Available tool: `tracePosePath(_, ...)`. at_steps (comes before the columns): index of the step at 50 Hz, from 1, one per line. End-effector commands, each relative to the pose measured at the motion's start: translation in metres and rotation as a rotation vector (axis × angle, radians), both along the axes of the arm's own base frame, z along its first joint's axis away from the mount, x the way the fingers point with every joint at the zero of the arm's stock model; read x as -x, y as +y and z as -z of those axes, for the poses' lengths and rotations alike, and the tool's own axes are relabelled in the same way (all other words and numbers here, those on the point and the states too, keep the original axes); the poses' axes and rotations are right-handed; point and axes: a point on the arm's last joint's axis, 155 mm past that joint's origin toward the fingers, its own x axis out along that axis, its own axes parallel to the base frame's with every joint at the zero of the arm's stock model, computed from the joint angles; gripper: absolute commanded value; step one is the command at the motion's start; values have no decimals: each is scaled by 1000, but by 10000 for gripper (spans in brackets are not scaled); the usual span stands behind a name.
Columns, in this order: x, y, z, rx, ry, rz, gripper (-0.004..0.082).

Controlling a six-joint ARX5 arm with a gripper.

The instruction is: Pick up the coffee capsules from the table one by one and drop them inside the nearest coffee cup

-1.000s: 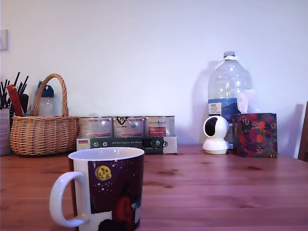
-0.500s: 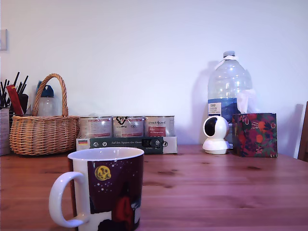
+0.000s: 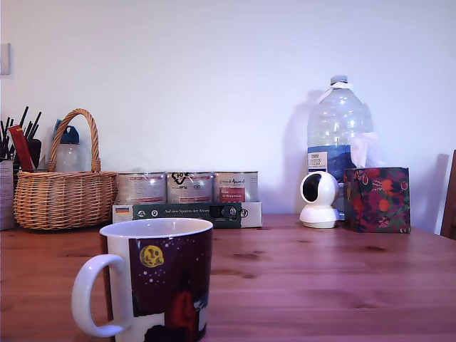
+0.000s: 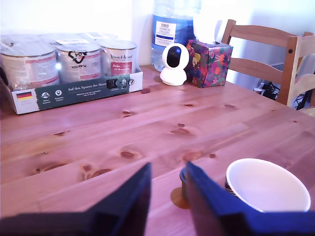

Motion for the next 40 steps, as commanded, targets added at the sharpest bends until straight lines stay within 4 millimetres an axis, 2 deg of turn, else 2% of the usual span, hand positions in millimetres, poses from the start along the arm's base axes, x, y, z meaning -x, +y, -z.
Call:
tracePosePath(1, -1, 0, 12, -5, 14, 1, 327)
tracePosePath(6, -2, 0, 14, -5, 11, 1, 334)
tracePosePath(10, -2, -1, 20, -4, 26, 3, 377)
tracePosePath(19, -4, -4, 22, -11, 31, 17, 452)
tracePosePath(40, -6, -19, 34, -36, 70, 98, 452)
